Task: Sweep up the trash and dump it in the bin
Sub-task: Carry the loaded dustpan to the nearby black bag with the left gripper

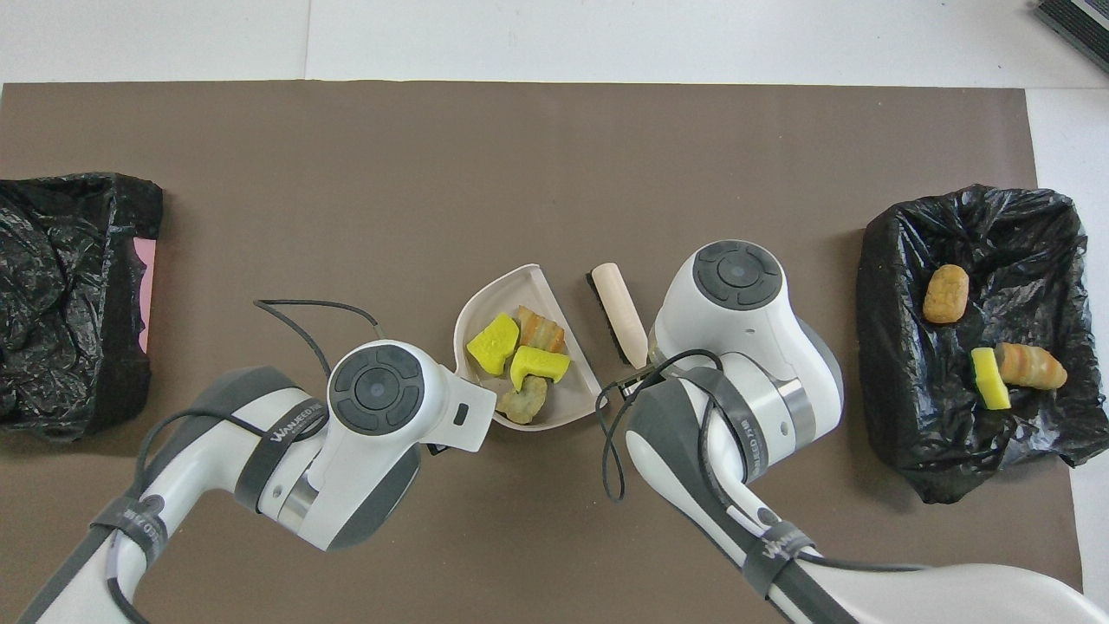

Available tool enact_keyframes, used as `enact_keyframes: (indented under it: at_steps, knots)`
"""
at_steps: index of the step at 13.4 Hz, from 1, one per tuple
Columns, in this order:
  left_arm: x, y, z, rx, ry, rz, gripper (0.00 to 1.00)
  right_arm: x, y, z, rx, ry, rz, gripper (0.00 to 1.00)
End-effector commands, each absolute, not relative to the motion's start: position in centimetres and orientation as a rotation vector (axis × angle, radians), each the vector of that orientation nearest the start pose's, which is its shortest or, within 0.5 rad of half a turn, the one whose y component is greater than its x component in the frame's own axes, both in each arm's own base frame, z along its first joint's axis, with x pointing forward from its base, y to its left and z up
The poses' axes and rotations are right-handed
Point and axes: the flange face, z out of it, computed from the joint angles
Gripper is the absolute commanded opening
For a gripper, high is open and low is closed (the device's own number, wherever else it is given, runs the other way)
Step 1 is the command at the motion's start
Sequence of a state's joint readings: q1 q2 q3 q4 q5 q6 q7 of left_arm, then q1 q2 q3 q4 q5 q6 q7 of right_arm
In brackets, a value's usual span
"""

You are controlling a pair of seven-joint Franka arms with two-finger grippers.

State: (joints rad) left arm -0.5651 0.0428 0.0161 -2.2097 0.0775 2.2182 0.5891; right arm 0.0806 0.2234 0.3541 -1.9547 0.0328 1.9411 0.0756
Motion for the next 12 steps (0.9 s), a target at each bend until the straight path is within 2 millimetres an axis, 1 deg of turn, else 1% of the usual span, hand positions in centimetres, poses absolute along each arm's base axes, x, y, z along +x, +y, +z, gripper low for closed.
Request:
enact_keyframes:
  at_steps: [1, 2, 3, 4, 5, 6, 8, 9, 10, 11, 12]
  knots:
    - [46.8, -23.2, 39.4, -2.504, 1.79, 0.006, 0.0, 52.5, 23.4, 38.3, -3.04, -0.551, 0.368, 0.0]
    - [46.9, -21.1, 40.9, -2.51, 1.783, 0.035, 0.0, 52.1, 24.3, 38.6, -3.059, -0.494, 0.361, 0.0]
    - [47.6, -18.0, 42.2, -2.533, 1.752, 0.042, 0.0, 51.8, 25.2, 38.7, -3.086, -0.391, 0.358, 0.0]
    - [48.2, -15.0, 44.0, -2.519, 1.762, 0.008, 0.0, 51.2, 26.4, 38.8, -3.106, -0.304, 0.353, 0.0]
    - [48.7, -12.5, 45.0, -2.488, 1.803, 0.006, 0.0, 50.5, 27.7, 39.0, -3.117, -0.244, 0.347, 0.0]
    - [49.3, -9.6, 46.0, -2.465, 1.83, 0.005, 0.0, 49.4, 29.3, 39.5, -3.12, -0.198, 0.344, 0.0]
    - [51.3, -2.2, 48.7, -2.439, 1.832, -0.023, 0.0, 46.8, 32.9, 39.6, -3.143, -0.138, 0.362, 0.0]
    - [51.8, 0.2, 49.7, -2.402, 1.858, -0.039, 0.0, 45.6, 34.5, 39.6, -3.14, -0.124, 0.371, 0.0]
    - [51.9, 3.2, 50.2, -2.383, 1.869, -0.041, 0.0, 44.0, 36.4, 39.6, -3.127, -0.113, 0.392, 0.0]
    - [52.0, 6.1, 50.7, -2.39, 1.841, -0.052, 0.0, 42.5, 38.1, 39.6, -3.122, -0.117, 0.398, 0.0]
    - [52.1, 9.5, 51.0, -2.431, 1.766, -0.06, 0.0, 41.0, 39.8, 39.1, -3.127, -0.134, 0.403, 0.0]
